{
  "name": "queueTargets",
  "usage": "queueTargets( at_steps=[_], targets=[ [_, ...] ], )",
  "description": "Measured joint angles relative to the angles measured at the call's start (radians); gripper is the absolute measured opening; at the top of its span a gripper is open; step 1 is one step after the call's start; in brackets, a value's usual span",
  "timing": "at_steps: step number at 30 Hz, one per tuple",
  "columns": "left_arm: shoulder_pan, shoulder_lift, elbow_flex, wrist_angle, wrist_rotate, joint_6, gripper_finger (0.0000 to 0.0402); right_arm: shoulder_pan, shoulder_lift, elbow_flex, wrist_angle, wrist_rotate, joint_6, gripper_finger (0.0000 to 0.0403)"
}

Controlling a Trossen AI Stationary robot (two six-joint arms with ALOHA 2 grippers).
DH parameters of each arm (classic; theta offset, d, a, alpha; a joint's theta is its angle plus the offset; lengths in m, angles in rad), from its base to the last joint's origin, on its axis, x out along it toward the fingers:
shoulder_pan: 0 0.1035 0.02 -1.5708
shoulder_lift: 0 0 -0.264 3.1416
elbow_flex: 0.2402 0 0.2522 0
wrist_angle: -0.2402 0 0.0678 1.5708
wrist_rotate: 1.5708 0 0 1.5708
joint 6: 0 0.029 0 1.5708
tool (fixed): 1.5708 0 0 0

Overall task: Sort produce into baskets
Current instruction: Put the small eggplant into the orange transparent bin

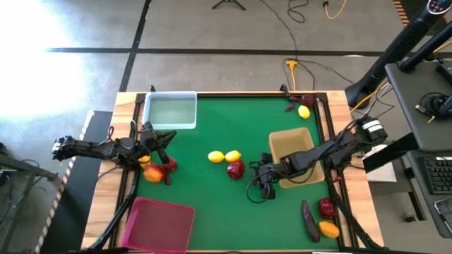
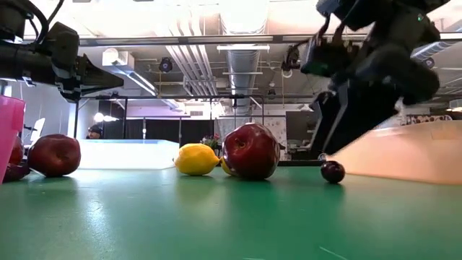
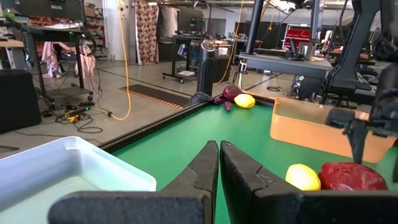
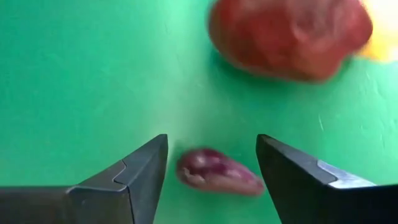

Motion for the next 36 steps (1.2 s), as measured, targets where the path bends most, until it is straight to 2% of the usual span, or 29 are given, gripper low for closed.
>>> queueTargets(
  at_steps=[8,13,21,32,36],
  targets=[
    [0.0,0.001,0.0,0.0,0.0,0.0,0.0001,0.002,0.025,0.0,0.004,-0.091,-0.18,0.026],
    [0.0,0.001,0.0,0.0,0.0,0.0,0.0001,-0.005,0.047,0.0,-0.002,-0.094,-0.326,0.0259],
    [0.0,0.0,0.0,0.0,0.0,0.0,0.0001,-0.047,0.056,0.0,-0.001,-0.093,-0.433,0.0255],
    [0.0,0.0,0.0,0.0,0.0,0.0,0.0001,-0.063,0.09,0.001,-0.019,-0.111,-0.423,0.0179],
    [0.0,0.001,0.0,0.0,0.0,0.0,0.0001,-0.064,0.082,0.009,-0.02,-0.079,-0.369,0.015]
  ],
)
